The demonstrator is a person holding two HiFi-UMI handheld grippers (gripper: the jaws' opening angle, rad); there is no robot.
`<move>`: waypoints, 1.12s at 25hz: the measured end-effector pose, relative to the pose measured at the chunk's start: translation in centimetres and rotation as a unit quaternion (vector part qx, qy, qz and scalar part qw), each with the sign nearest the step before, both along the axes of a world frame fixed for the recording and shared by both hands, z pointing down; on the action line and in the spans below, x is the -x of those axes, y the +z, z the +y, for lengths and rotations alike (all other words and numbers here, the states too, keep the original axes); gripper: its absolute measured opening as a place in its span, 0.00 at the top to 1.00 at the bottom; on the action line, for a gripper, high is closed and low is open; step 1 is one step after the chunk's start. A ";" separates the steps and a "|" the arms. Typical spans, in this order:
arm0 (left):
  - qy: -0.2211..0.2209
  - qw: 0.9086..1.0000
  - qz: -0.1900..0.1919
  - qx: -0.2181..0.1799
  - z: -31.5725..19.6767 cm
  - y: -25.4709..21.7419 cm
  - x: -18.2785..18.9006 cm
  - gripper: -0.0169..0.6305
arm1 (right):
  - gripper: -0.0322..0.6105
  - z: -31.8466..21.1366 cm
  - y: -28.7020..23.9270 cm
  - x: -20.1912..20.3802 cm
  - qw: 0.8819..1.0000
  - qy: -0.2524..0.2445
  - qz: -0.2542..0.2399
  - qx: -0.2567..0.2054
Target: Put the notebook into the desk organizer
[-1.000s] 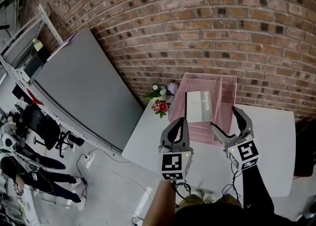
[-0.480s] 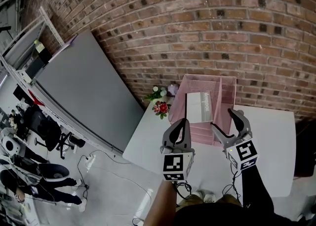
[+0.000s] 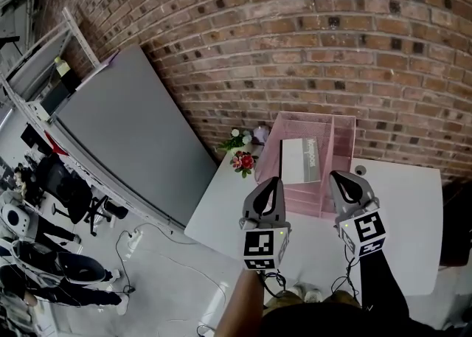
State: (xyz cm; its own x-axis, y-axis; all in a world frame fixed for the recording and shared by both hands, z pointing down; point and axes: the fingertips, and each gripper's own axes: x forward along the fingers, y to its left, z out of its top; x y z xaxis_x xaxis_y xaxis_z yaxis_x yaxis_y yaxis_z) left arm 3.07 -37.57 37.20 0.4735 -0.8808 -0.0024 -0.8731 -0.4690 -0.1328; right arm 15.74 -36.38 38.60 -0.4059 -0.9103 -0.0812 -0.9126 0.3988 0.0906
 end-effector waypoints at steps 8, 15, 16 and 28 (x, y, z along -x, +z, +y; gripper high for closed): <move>0.001 1.000 0.000 0.000 0.1 0.2 0.3 0.96 | 0.95 0.2 0.3 0.5 1.000 -0.008 0.001 0.003; 0.003 1.000 -0.003 0.003 0.1 0.4 0.3 0.96 | 0.95 0.3 0.4 0.6 1.000 -0.008 0.003 0.004; 0.004 1.000 -0.003 0.003 0.1 0.4 0.2 0.96 | 0.95 0.3 0.4 0.5 1.000 -0.009 0.002 0.004; 0.005 1.000 -0.004 0.004 0.0 0.7 0.0 0.96 | 0.95 0.2 0.5 0.0 1.000 -0.001 0.001 0.003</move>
